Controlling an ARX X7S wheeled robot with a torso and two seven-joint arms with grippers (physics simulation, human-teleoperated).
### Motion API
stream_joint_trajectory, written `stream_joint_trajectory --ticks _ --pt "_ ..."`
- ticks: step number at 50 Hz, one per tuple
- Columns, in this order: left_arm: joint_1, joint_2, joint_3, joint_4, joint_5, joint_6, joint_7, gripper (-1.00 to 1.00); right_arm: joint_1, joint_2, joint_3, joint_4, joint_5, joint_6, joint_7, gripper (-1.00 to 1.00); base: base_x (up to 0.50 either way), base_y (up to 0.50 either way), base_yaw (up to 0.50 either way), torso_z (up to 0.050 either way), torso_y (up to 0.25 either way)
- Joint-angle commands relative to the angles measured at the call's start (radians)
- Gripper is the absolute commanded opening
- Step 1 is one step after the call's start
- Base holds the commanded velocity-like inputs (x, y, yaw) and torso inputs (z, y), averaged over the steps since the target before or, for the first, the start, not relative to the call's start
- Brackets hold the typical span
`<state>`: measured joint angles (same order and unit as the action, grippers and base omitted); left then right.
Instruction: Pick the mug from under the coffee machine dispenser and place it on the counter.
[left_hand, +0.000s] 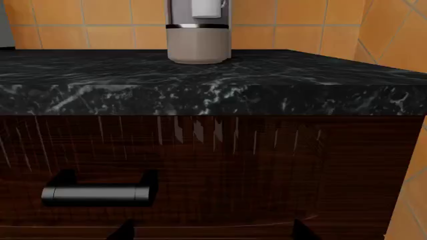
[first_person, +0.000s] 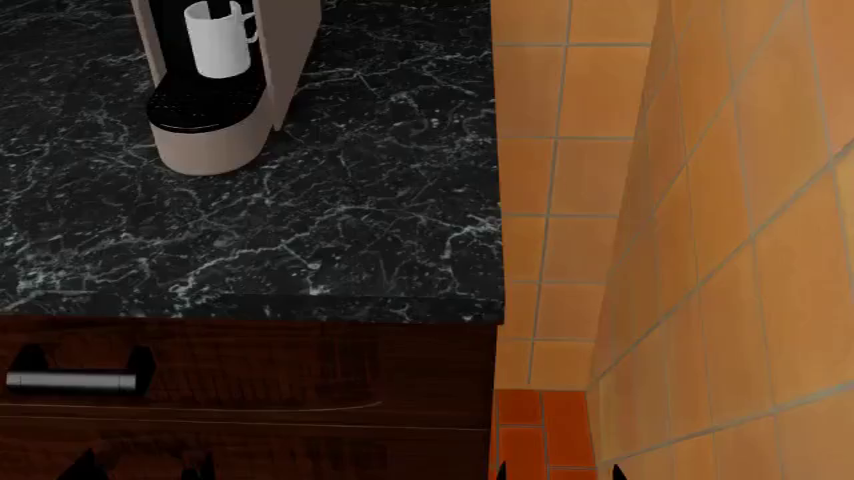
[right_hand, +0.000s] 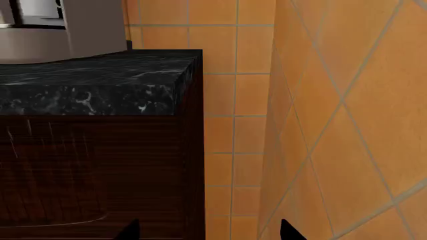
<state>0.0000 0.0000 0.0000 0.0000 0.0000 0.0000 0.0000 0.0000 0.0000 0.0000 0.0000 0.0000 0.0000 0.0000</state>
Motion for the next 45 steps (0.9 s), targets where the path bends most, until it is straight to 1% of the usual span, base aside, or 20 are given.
stream_joint_trajectory --ticks 1,11,17,24,45 --pt "-0.007 -0.022 0.024 -0.013 -0.022 0.000 -0.024 1.00 0.002 0.015 -0.017 0.002 0.015 0.000 0.017 1.00 0.00 0.00 0.00 0.000 0.000" --pt "0.001 -0.048 0.054 0.007 -0.053 0.006 -0.051 1.00 0.000 0.045 -0.055 -0.004 0.047 -0.009 0.048 1.00 0.00 0.00 0.00 0.000 0.000" --pt "0.004 -0.062 0.070 0.009 -0.080 0.014 -0.041 1.00 0.002 0.057 -0.069 0.004 0.054 -0.022 0.059 1.00 0.00 0.00 0.00 0.008 0.000" --pt "0.005 -0.073 0.083 0.003 -0.093 0.036 -0.043 1.00 0.000 0.066 -0.079 -0.010 0.063 -0.008 0.078 1.00 0.00 0.00 0.00 0.047 0.000" --pt "0.000 -0.096 0.109 -0.006 -0.114 0.042 -0.072 1.00 0.003 0.090 -0.108 0.000 0.088 -0.013 0.105 1.00 0.00 0.00 0.00 0.050 0.000"
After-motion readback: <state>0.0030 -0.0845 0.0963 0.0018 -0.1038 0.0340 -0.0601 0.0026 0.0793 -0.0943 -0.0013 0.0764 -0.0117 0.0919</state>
